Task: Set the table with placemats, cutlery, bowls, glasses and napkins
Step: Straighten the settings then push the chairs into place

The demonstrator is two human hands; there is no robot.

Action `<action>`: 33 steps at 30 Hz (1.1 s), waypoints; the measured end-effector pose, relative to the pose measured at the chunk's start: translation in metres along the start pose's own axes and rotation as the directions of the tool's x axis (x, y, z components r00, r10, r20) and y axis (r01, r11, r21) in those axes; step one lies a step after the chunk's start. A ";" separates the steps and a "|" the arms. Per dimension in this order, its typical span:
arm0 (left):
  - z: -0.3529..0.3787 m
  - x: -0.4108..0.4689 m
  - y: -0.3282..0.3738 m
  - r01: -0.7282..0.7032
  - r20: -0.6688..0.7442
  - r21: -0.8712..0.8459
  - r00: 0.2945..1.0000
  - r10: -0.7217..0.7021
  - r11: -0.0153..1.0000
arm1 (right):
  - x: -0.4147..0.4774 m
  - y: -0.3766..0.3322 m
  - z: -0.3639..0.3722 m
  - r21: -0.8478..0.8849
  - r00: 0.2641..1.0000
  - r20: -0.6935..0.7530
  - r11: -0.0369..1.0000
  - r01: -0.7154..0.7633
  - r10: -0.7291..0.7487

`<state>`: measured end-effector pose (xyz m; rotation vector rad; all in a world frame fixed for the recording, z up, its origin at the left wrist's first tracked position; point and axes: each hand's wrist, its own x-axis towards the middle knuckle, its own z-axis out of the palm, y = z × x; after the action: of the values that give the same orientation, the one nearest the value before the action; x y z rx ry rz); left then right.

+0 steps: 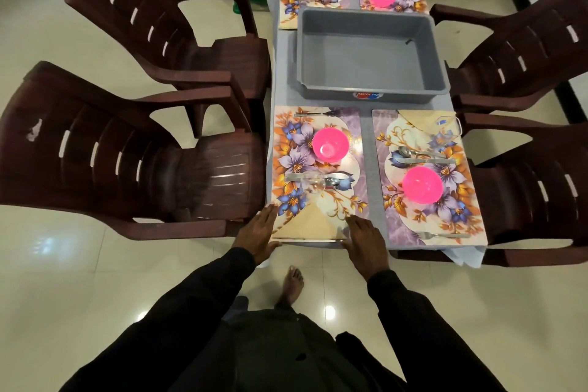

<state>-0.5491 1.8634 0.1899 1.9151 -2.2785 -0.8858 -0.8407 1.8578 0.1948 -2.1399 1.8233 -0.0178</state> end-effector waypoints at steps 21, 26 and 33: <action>-0.133 -0.170 -0.218 0.044 -0.503 0.084 0.864 0.005 0.995 | 0.026 -0.343 -0.007 0.127 0.931 -0.050 0.922 0.365 -0.362; -0.195 -0.214 -0.306 0.050 -0.607 0.111 0.794 0.028 0.993 | 0.047 -0.470 0.003 0.121 0.922 -0.038 0.914 0.387 -0.385; -0.281 -0.257 -0.417 0.158 -0.664 0.107 0.746 -0.047 0.982 | 0.090 -0.610 0.014 -0.047 0.841 -0.008 0.840 0.540 -0.541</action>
<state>-0.0087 1.9546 0.3251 1.9906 -1.8481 0.0226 -0.2361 1.8521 0.3187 -2.6219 1.1713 -0.1352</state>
